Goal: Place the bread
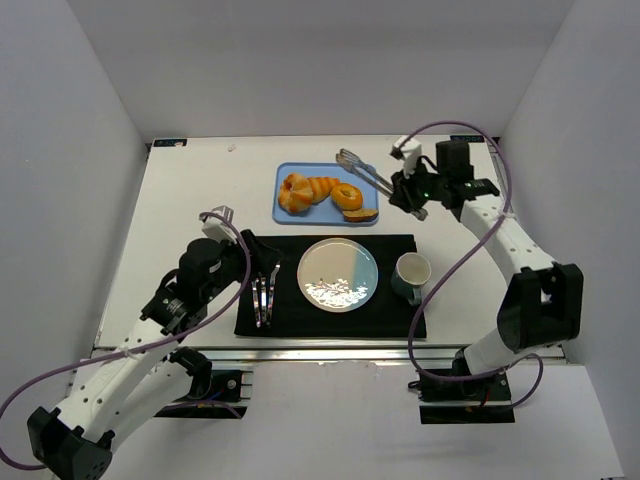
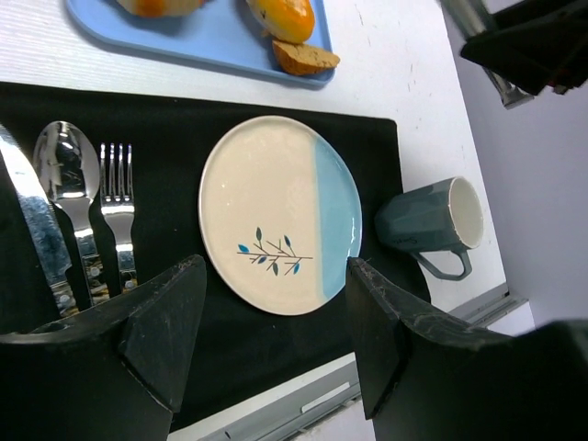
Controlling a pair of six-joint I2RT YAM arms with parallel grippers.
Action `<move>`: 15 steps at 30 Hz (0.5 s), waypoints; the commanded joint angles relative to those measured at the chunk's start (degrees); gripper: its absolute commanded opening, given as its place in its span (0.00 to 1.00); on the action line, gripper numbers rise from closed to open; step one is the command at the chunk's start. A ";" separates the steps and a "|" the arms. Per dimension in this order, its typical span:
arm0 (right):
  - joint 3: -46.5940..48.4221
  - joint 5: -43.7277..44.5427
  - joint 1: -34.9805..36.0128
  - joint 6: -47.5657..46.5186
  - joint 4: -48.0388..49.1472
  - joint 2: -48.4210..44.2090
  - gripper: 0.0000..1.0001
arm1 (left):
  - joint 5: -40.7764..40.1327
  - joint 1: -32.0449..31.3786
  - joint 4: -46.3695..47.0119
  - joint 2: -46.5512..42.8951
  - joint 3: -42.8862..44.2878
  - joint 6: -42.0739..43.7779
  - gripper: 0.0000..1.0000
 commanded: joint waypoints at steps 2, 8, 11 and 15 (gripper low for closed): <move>8.09 -3.83 3.72 6.15 -1.72 5.49 0.40 | -3.13 0.00 -3.75 -3.28 2.38 -1.03 0.72; 15.83 -6.12 8.03 10.73 -2.25 12.44 0.40 | -4.71 0.00 -6.21 -5.83 2.64 -1.99 0.72; 17.24 -5.77 9.52 11.60 -1.28 13.85 0.40 | -5.41 0.00 -6.74 -6.71 2.55 -2.70 0.72; 18.12 -3.49 11.28 14.15 0.12 15.35 0.46 | -5.59 0.00 -6.83 -6.98 2.38 -3.14 0.72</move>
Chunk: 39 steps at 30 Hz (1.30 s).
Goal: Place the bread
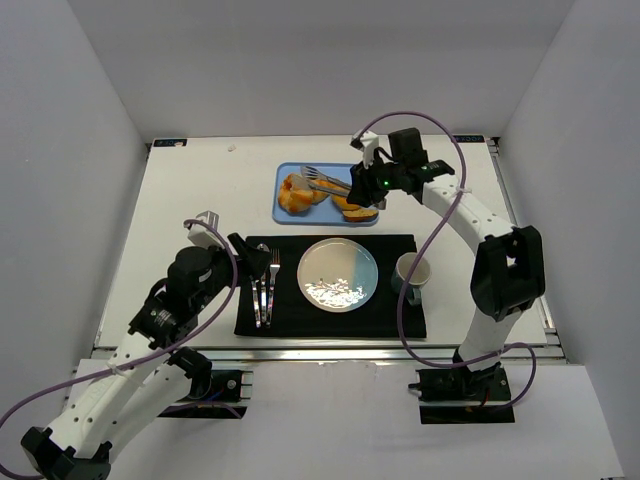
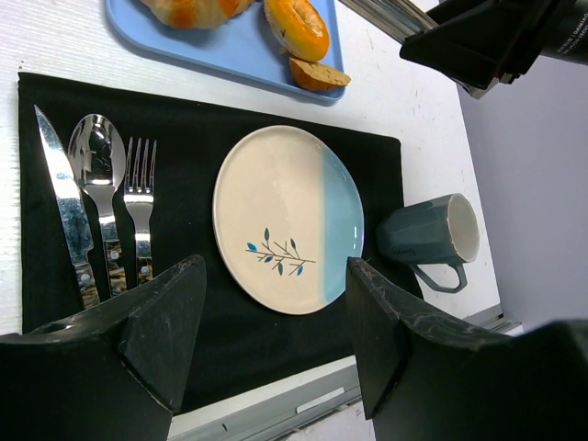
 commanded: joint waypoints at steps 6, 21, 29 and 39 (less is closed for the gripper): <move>4.07 4.56 2.94 7.35 5.34 2.37 0.50 | -1.31 0.00 -1.17 0.46 2.66 -0.43 0.72; 4.95 11.86 4.35 9.12 7.36 5.28 0.52 | -1.40 0.00 -0.64 1.86 2.75 0.01 0.72; 3.02 10.98 5.05 11.05 6.92 5.19 0.55 | -1.40 0.00 -0.11 2.31 3.02 0.19 0.72; 0.56 9.48 5.67 13.95 6.31 5.19 0.53 | -1.66 0.00 -0.38 1.78 3.10 0.10 0.72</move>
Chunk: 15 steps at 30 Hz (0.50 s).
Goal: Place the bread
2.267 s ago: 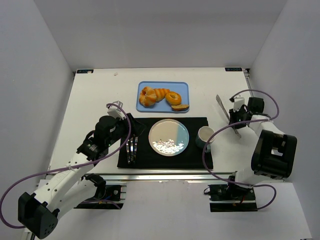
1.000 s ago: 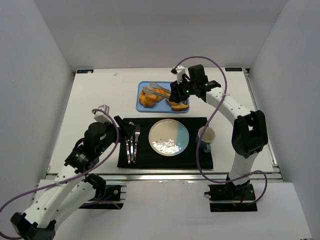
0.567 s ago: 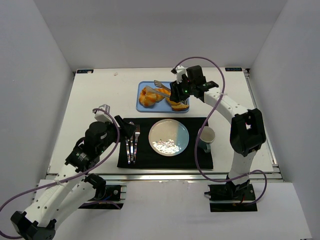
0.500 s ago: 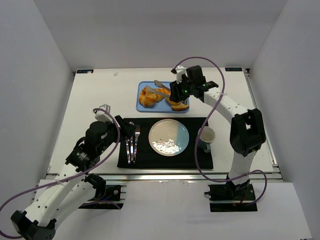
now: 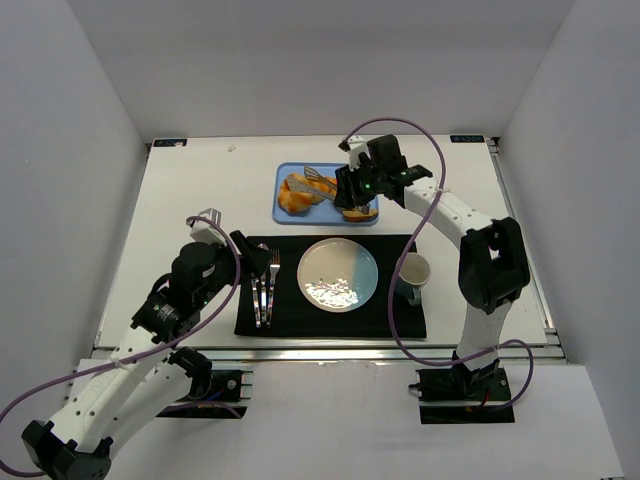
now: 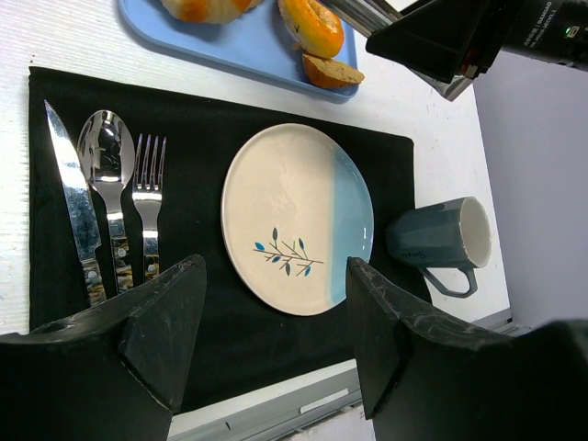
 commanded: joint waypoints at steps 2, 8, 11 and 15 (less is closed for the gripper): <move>-1.02 -1.18 0.40 1.91 1.70 0.07 0.51 | -0.76 0.00 0.52 -0.74 1.79 0.28 0.72; -1.81 -2.32 0.40 2.00 1.78 0.07 0.29 | -1.03 0.00 0.26 -1.44 1.53 0.19 0.72; -1.81 -2.94 0.31 3.40 1.87 -0.63 0.21 | -1.20 0.00 0.08 -1.79 1.53 0.10 0.72; -2.16 -4.95 -0.83 5.42 3.62 -3.25 0.09 | -1.29 0.00 -0.01 -2.23 1.70 -0.08 0.72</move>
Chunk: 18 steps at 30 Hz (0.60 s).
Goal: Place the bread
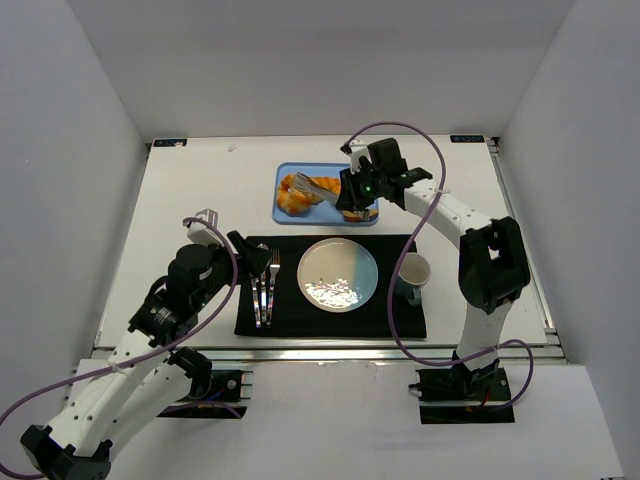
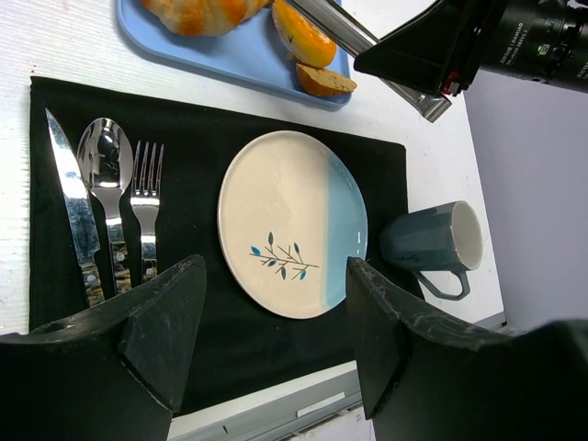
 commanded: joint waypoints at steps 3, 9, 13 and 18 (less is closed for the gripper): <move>-0.87 -7.50 -2.91 5.06 4.90 -5.52 0.00 | -0.74 0.00 0.06 -0.88 2.05 -0.05 0.72; -2.36 -17.78 -7.21 7.00 4.91 -10.00 0.00 | -0.92 0.00 0.49 -0.88 2.41 0.03 0.72; -6.05 -22.72 -9.07 7.53 4.03 -14.39 0.00 | -0.66 0.00 1.02 -0.70 2.41 0.12 0.72; -10.53 -34.02 -11.09 -3.16 -5.18 -19.94 0.00 | -0.31 0.00 1.55 -0.79 2.06 0.21 0.72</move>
